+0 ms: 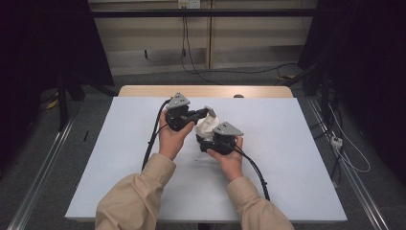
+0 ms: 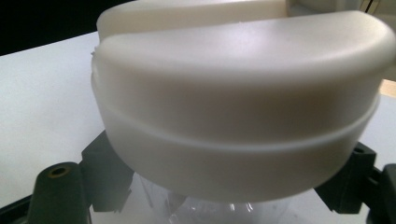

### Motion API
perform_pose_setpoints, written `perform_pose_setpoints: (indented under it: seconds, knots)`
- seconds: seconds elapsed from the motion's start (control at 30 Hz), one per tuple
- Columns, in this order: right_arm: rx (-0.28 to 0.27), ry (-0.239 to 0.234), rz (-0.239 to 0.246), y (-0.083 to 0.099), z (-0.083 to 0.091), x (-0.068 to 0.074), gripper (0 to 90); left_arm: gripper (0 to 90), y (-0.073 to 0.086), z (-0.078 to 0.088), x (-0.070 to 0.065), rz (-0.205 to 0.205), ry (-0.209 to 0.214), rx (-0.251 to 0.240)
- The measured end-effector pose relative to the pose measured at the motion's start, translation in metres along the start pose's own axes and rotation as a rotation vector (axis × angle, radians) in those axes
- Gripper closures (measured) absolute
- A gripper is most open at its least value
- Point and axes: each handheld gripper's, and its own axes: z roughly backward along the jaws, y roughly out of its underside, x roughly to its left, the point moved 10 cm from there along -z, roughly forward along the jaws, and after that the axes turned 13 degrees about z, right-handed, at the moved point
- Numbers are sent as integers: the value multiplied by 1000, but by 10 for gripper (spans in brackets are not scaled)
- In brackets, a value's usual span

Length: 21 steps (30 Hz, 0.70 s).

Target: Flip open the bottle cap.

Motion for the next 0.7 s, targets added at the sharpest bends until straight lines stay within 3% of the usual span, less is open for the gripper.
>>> perform_pose_setpoints:
  seconds: [0.7]
  knots:
    - [-1, 0, -1, 0, 0, 0, 193, 900, -10, -11, -1, -10, -7, 10]
